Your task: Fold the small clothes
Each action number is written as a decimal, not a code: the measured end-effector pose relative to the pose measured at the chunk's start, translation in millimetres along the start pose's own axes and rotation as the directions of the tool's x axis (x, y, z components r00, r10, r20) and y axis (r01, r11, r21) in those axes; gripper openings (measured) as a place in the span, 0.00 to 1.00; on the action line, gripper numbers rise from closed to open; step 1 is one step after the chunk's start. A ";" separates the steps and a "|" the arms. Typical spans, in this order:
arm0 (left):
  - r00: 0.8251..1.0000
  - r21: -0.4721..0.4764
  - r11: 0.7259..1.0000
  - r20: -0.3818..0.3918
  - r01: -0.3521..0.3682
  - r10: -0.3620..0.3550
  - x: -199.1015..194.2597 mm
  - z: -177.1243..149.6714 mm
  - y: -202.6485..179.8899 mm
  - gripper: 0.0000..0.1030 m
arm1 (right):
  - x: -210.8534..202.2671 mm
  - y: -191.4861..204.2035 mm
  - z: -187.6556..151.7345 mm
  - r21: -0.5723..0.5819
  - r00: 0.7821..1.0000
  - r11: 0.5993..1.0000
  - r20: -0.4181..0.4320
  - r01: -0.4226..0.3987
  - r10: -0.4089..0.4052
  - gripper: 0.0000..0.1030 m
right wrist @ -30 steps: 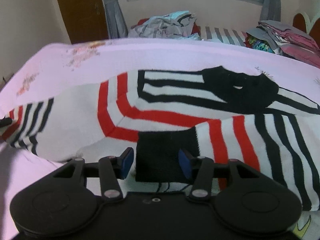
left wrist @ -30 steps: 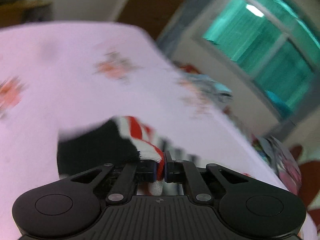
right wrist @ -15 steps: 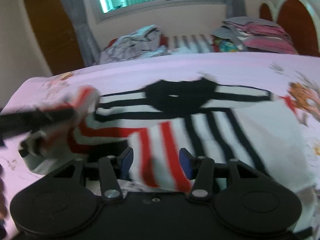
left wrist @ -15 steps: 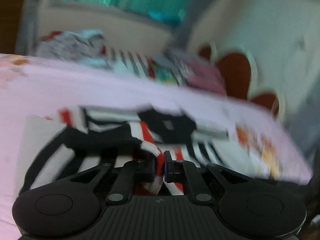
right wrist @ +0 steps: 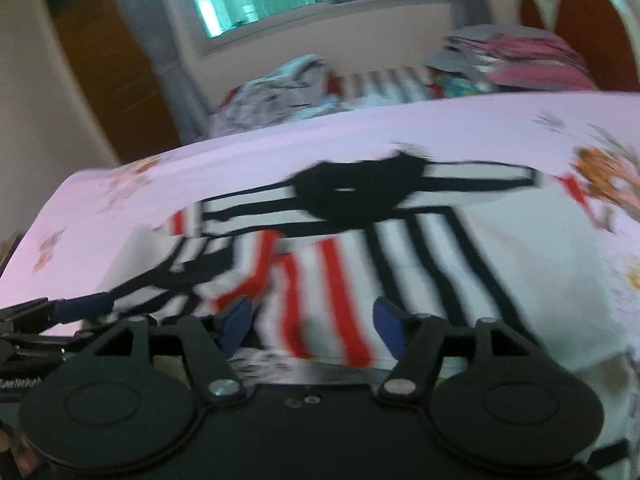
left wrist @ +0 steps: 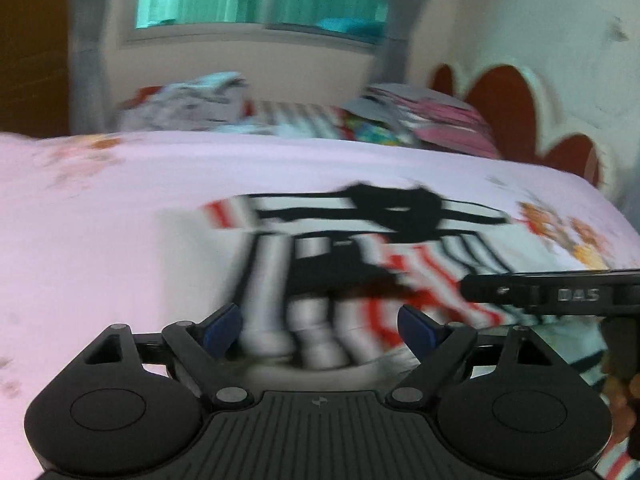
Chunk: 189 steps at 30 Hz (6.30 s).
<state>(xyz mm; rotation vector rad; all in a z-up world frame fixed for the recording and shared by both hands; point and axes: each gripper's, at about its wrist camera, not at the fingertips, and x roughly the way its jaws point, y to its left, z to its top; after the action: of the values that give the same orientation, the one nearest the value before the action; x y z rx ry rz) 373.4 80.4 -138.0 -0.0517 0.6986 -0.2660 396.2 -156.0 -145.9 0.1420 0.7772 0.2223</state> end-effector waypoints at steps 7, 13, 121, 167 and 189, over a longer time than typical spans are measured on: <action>0.990 -0.009 0.990 -0.025 -0.139 0.139 -2.4 -30.6 39.6 0.83 | 45.7 49.5 7.8 -0.163 0.998 0.986 -0.046 0.043 -0.051 0.64; 0.988 0.000 0.988 -0.009 -0.152 0.152 23.1 -31.3 37.3 0.48 | 61.1 55.8 18.6 -0.164 0.998 0.985 -0.044 0.046 -0.054 0.15; 0.990 -0.078 0.994 -0.126 -0.073 0.063 75.3 -12.3 -10.2 0.24 | 57.1 -36.3 29.8 -0.092 0.976 0.975 -0.055 0.204 -0.210 0.39; 0.987 0.050 0.998 -0.151 -0.042 0.049 21.7 -68.1 -88.5 0.46 | -35.2 -26.5 -73.3 -0.268 0.983 0.961 -0.149 0.066 -0.109 0.40; 0.983 -0.009 0.996 -0.162 -0.087 0.084 -48.4 -103.3 -101.2 0.51 | -96.0 -46.9 -105.3 -0.209 0.993 0.978 -0.116 0.004 -0.028 0.41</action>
<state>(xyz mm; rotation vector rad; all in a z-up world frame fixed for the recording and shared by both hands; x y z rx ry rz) 248.9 -0.4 -173.0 -0.0157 0.8624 -0.1834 262.2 -220.7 -164.8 -0.0769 0.8678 0.2975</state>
